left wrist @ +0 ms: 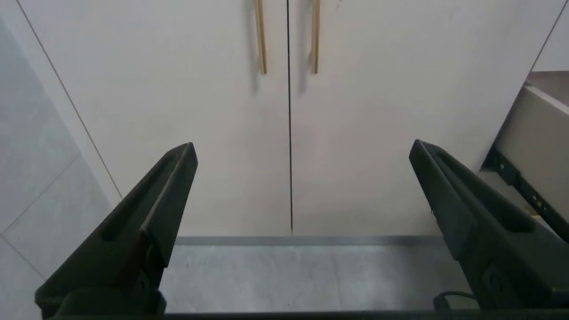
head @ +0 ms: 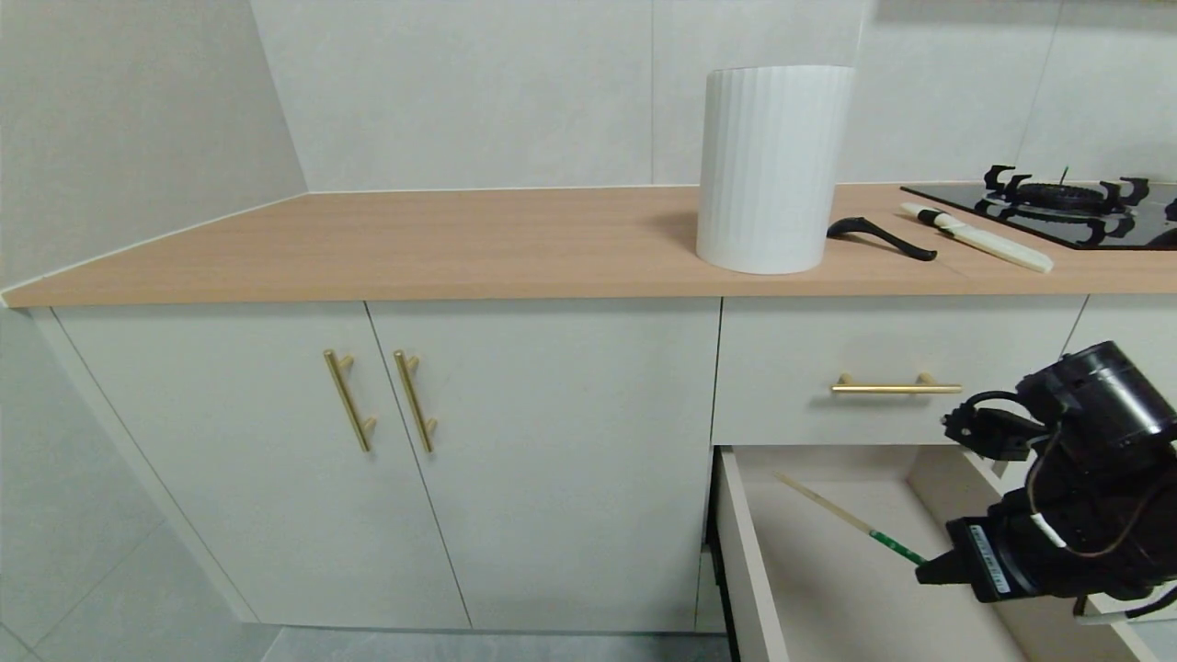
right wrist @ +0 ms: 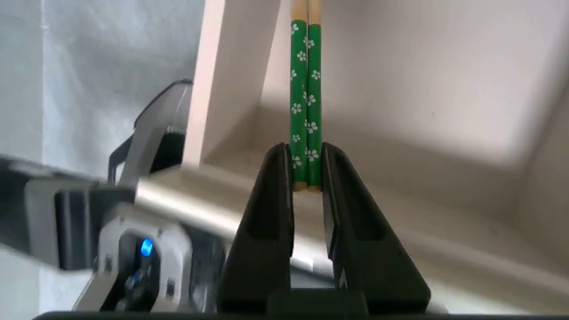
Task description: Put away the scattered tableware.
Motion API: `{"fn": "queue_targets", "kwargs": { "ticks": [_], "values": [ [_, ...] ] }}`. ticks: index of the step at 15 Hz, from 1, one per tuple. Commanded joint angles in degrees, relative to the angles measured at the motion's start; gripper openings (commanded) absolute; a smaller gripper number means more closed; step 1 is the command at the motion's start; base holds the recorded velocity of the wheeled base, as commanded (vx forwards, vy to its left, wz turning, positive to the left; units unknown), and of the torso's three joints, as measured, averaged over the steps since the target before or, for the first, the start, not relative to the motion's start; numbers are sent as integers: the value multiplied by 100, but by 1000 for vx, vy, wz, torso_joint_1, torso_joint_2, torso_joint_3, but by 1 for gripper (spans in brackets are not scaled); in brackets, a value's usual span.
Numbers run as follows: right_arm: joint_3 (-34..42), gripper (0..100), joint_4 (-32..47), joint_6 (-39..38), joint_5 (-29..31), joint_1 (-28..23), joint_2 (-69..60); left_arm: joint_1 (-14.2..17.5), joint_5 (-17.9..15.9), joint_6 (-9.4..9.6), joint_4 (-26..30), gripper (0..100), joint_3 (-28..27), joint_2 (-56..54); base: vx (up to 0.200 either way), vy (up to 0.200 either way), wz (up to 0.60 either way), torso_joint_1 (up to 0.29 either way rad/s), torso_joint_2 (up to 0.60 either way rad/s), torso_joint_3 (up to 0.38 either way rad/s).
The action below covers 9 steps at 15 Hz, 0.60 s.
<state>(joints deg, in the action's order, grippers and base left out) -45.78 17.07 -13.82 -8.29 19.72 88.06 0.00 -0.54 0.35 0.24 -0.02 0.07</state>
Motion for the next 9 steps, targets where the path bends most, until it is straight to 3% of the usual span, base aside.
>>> {"fn": "queue_targets", "kwargs": {
  "ticks": [1,5,9],
  "values": [
    [165,0,-590,-200,3,-30,1099,0,1,0,2,100,-6,1,0,0,0,0,0,0],
    [218,0,-1443,-455,179,-100,2171,0,1,0,2,100,2,1,0,0,0,0,0,0],
    [236,0,-1821,-498,214,-118,2795,0,1,0,2,100,-6,1,0,0,0,0,0,0]
  ]
}}
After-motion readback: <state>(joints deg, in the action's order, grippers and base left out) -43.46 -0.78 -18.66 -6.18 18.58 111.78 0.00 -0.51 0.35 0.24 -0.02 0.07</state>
